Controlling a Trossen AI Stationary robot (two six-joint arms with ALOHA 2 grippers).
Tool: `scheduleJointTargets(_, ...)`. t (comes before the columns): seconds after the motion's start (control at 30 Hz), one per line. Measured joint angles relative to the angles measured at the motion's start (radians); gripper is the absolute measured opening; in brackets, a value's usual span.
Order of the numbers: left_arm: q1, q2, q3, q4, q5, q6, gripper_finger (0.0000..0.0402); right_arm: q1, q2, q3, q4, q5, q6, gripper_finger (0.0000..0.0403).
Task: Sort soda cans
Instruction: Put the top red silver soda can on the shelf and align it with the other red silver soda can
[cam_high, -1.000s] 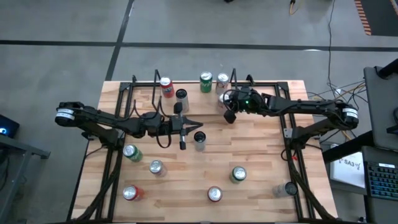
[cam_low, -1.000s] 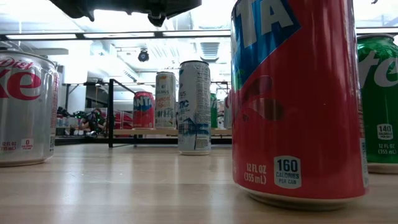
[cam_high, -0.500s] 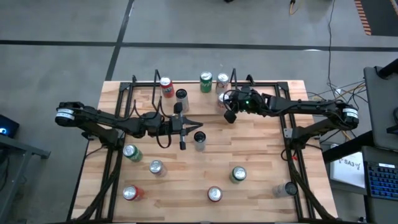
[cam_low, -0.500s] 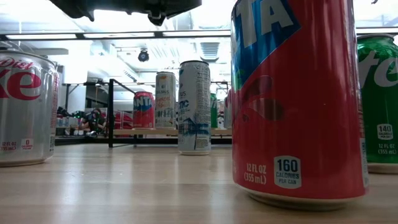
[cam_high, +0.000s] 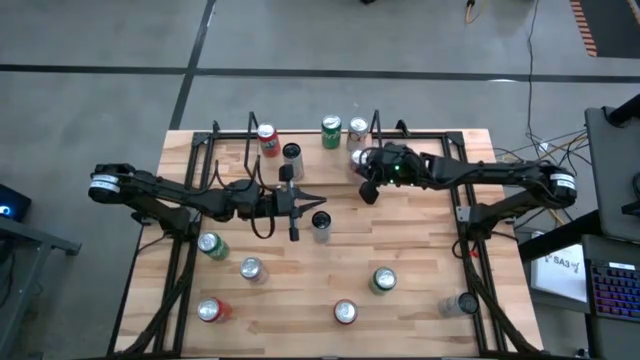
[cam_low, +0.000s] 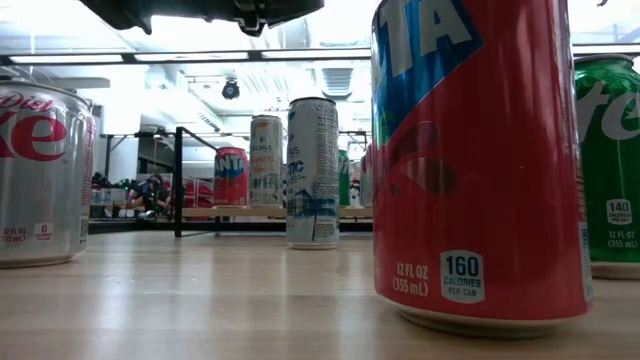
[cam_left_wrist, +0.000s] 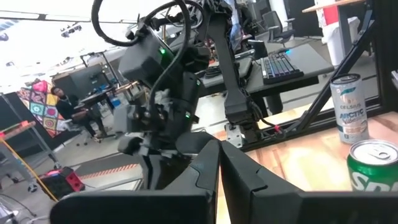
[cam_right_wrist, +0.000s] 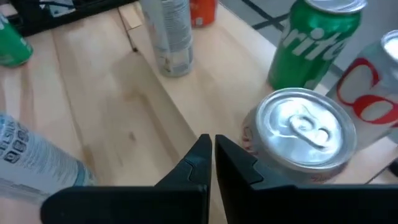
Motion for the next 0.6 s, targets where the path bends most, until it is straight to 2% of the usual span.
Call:
scheduleJointTargets(0.13, 0.000, 0.000, 0.000, 0.002, 0.000, 0.009, 0.0000, -0.001, 0.025, 0.000, 0.003, 0.019, 0.016, 0.0011)
scheduleJointTargets(0.43, 0.000, 0.000, 0.000, -0.008, 0.000, 0.007, 0.0000, -0.001, 0.044, 0.000, 0.011, 0.207, -0.024, 0.0011)
scheduleJointTargets(0.6, 0.000, 0.000, 0.000, -0.005, 0.000, 0.007, 0.0000, -0.001, 0.043, 0.000, 0.039, 0.212, -0.056, 0.0011)
